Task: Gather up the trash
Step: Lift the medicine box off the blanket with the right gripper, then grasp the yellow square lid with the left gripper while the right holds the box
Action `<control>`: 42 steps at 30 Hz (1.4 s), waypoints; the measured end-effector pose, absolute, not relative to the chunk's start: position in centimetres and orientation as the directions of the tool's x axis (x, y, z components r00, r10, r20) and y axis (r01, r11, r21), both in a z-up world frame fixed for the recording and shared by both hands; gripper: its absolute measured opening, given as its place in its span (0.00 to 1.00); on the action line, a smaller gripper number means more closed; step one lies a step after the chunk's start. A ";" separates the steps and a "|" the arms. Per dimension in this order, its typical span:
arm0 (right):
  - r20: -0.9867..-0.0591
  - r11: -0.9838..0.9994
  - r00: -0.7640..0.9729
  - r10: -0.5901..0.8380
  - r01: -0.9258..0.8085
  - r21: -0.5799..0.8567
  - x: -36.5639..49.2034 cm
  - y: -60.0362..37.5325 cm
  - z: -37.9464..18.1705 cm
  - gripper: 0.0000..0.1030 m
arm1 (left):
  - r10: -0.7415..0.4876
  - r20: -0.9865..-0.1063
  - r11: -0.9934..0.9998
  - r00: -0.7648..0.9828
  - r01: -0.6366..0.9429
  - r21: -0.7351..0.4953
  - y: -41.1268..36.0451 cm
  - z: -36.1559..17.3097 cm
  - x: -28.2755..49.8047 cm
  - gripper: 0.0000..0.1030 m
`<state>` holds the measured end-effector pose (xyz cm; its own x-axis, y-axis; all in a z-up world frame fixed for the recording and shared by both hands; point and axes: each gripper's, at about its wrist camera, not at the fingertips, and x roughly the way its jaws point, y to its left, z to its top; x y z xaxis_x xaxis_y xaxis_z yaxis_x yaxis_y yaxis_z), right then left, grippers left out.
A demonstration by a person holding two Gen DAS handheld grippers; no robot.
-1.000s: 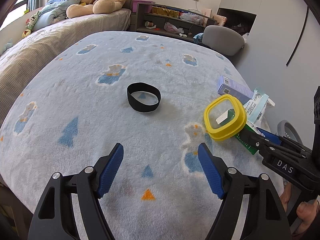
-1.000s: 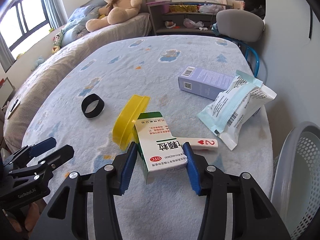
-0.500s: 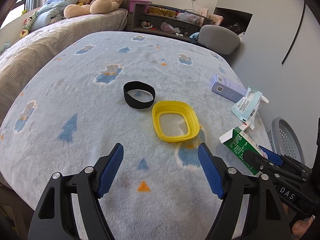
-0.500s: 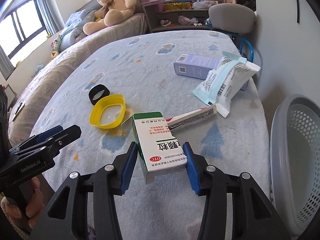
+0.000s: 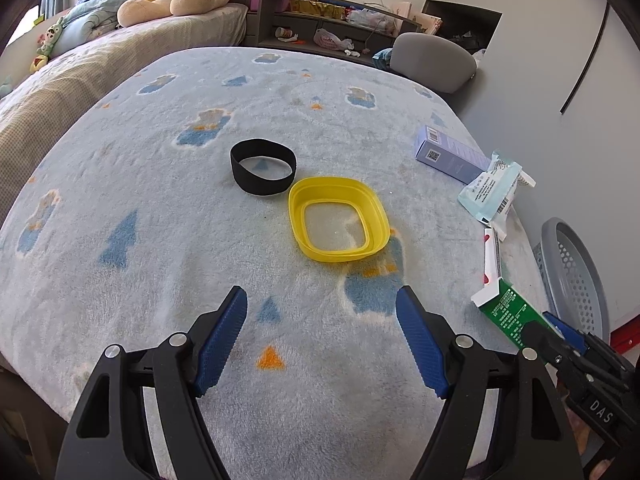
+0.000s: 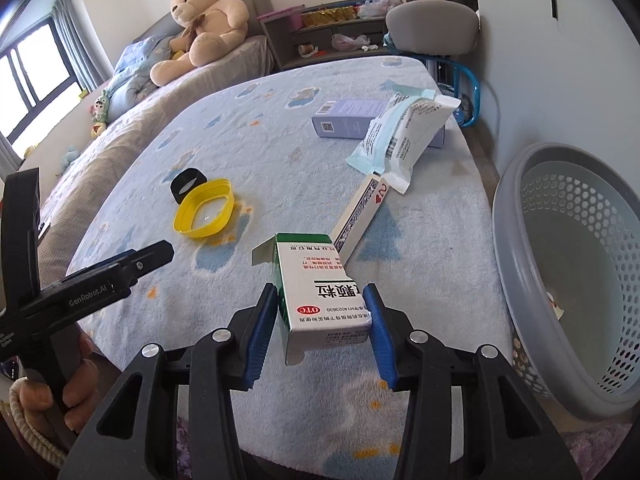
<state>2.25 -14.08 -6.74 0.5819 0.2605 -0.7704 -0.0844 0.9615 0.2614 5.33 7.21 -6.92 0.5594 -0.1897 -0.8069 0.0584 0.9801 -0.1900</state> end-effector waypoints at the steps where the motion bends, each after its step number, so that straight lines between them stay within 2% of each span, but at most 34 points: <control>1: -0.776 0.960 0.572 0.267 -0.085 0.268 2.1 -14.1 -7.1 0.42 | -0.187 -0.807 0.981 0.561 0.059 -0.187 7.1 -6.9 5.3 0.71; 9: -0.795 0.953 0.530 0.296 -0.116 0.279 1.3 -13.2 -8.3 0.41 | -0.175 -0.811 0.983 0.559 0.054 -0.175 6.7 -6.9 5.3 0.71; 13: -0.800 0.951 0.515 0.307 -0.131 0.280 1.4 -12.8 -8.5 0.46 | -0.173 -0.810 0.983 0.560 0.052 -0.173 6.7 -6.8 5.3 0.71; 16: -0.798 0.950 0.517 0.311 -0.137 0.281 1.5 -12.7 -8.4 0.54 | -0.170 -0.810 0.984 0.561 0.048 -0.173 6.9 -6.8 5.3 0.71; 25: -0.809 0.963 0.522 0.270 -0.155 0.221 3.1 -11.2 -8.5 0.54 | -0.153 -0.815 0.986 0.558 0.035 -0.161 7.6 -6.8 5.3 0.71; 27: -0.816 0.968 0.523 0.248 -0.164 0.189 3.2 -10.7 -8.7 0.52 | -0.150 -0.816 0.987 0.558 0.033 -0.159 7.7 -6.8 5.4 0.71; 29: -0.819 0.971 0.524 0.234 -0.175 0.165 3.1 -10.4 -8.8 0.38 | -0.146 -0.817 0.987 0.557 0.031 -0.156 7.7 -6.8 5.4 0.71; 30: -0.818 0.971 0.526 0.231 -0.179 0.158 3.0 -10.3 -8.8 0.36 | -0.145 -0.819 0.987 0.555 0.030 -0.155 7.7 -6.8 5.5 0.71; 42: -0.767 0.964 0.585 0.266 -0.140 0.228 1.7 -13.0 -6.7 0.35 | -0.184 -0.845 0.981 0.502 0.046 -0.187 6.0 -7.5 7.6 0.71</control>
